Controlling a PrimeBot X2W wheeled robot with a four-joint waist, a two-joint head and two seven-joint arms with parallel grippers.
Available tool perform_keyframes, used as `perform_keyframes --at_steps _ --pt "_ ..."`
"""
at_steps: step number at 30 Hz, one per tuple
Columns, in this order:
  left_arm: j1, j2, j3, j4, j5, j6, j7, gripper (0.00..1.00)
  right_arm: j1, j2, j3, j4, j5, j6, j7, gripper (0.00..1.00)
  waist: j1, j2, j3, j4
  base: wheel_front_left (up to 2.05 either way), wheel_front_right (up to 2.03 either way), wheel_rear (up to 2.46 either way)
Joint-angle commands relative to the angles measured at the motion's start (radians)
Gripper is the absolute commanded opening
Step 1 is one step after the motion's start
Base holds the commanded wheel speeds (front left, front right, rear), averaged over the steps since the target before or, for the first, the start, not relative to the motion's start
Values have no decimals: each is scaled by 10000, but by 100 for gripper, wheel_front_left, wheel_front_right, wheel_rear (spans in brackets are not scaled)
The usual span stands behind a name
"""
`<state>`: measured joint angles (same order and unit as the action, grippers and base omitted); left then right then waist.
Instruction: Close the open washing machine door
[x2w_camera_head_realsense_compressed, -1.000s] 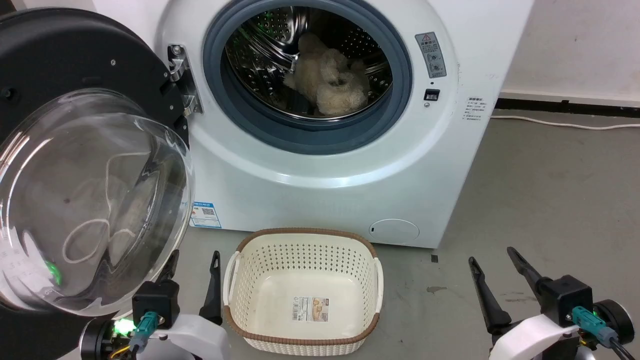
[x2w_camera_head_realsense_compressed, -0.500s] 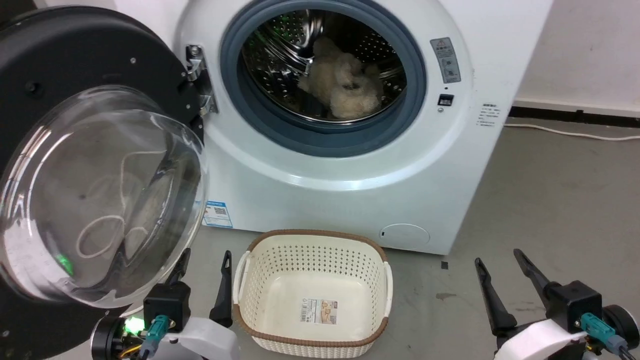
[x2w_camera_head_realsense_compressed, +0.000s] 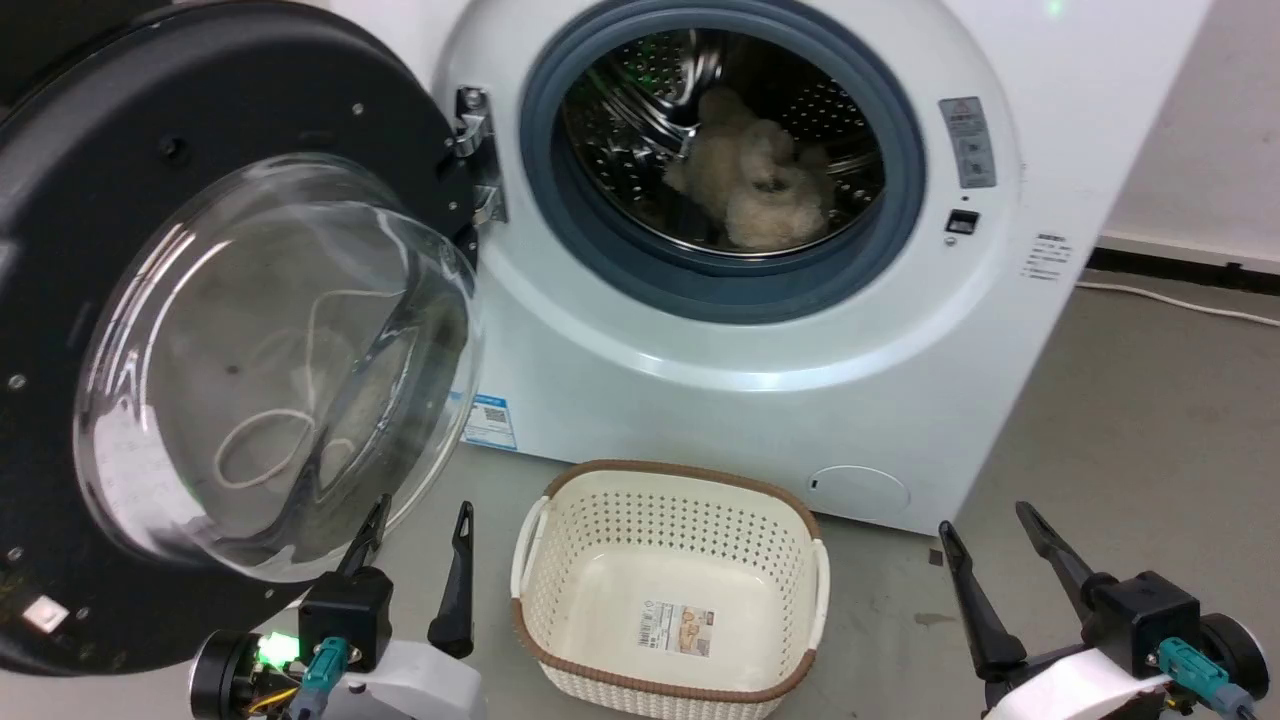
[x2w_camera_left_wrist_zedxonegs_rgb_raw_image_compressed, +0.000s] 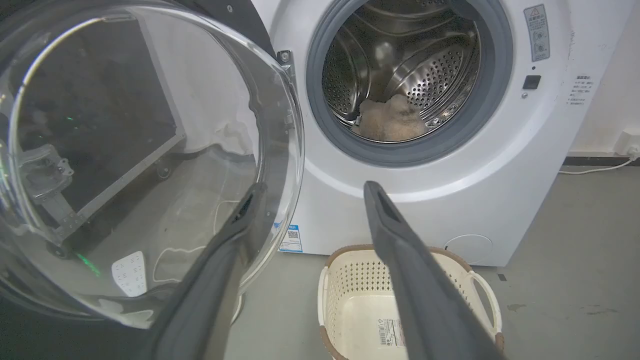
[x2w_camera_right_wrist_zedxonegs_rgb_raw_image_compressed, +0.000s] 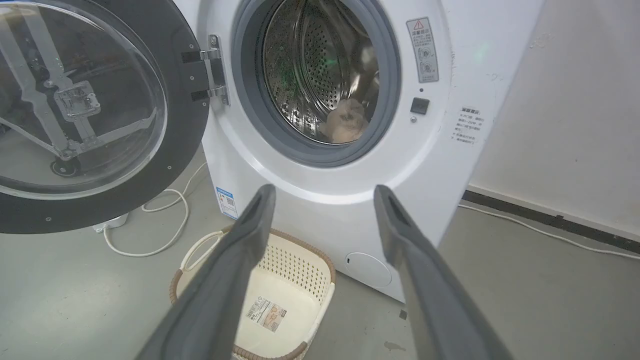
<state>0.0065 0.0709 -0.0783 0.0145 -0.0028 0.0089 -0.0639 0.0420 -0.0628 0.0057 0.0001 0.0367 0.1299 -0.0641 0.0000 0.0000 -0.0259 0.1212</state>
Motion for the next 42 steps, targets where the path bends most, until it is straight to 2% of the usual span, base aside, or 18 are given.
perform_keyframes --at_steps 1,19,42 --pt "38 34 -66 -20 8 85 -128 100 173 -117 79 -2 75 2 -126 100 0 0 19 132 0 0 0" --pt "389 225 -292 -410 -3 557 -504 100 -87 -553 758 315 361 3 -502 100 0 0 113 969 0 0 0" --pt "524 492 -751 -581 -16 900 -963 100 -3 -818 1259 352 595 5 -961 100 0 0 79 1860 0 0 0"
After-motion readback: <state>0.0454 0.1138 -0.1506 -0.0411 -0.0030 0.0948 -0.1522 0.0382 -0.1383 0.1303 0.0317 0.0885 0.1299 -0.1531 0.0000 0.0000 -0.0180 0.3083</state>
